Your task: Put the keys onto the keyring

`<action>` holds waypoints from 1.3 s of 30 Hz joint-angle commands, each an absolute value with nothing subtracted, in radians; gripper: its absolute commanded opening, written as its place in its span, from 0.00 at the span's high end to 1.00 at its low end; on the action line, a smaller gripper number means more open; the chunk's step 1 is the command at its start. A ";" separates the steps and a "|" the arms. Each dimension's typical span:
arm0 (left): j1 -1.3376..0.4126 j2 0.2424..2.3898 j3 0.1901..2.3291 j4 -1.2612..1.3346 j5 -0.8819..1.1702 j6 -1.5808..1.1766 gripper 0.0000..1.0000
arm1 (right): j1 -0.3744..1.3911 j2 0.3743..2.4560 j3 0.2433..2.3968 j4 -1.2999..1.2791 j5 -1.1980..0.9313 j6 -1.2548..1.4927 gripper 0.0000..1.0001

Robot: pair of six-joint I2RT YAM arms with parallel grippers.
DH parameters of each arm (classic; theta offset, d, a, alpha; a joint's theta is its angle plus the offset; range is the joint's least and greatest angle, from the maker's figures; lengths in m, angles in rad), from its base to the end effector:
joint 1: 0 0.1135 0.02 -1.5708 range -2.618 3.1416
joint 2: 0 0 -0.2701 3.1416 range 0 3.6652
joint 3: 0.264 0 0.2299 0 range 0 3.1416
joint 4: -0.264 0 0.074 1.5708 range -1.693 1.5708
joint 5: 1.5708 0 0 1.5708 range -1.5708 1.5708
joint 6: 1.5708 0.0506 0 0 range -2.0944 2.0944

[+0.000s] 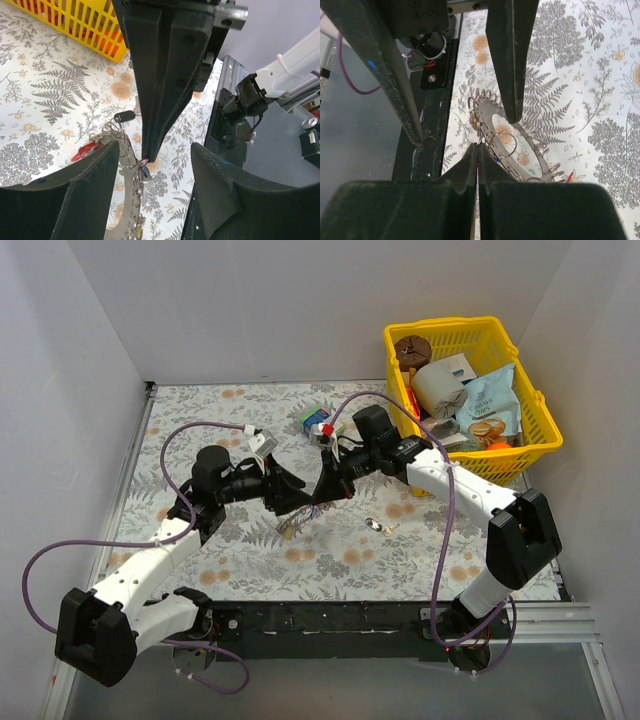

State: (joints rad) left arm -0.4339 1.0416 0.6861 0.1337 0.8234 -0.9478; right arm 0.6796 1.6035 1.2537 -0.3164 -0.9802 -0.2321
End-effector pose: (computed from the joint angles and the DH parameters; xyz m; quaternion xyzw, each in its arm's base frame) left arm 0.1825 -0.1255 0.3018 0.0598 0.7558 -0.6056 0.2419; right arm 0.2367 0.2453 0.3006 -0.5341 0.6220 0.4984 0.2820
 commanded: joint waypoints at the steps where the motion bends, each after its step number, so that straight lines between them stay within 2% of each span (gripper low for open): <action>1: -0.428 1.019 0.750 0.065 0.903 -0.881 0.42 | 0.670 1.569 1.335 -0.344 -1.126 -0.262 0.99; 5: -0.428 1.022 0.788 0.006 0.945 -0.819 0.45 | 0.670 1.565 1.348 -0.365 -1.166 -0.268 0.99; 10: -0.428 1.017 0.822 -0.058 0.963 -0.789 0.57 | 0.669 1.551 1.354 -0.373 -1.175 -0.272 0.99; 16: -0.428 1.037 0.844 -0.127 1.000 -0.729 0.57 | 0.666 1.534 1.355 -0.380 -1.198 -0.273 0.99; 21: -0.428 1.071 0.859 -0.173 1.063 -0.701 0.66 | 0.661 1.525 1.359 -0.382 -1.212 -0.272 0.99; 29: -0.429 1.094 0.861 -0.199 1.068 -0.676 0.71 | 0.655 1.525 1.353 -0.374 -1.223 -0.265 0.99; 39: -0.428 1.098 0.861 -0.164 1.083 -0.709 0.81 | 0.649 1.526 1.341 -0.344 -1.239 -0.239 0.99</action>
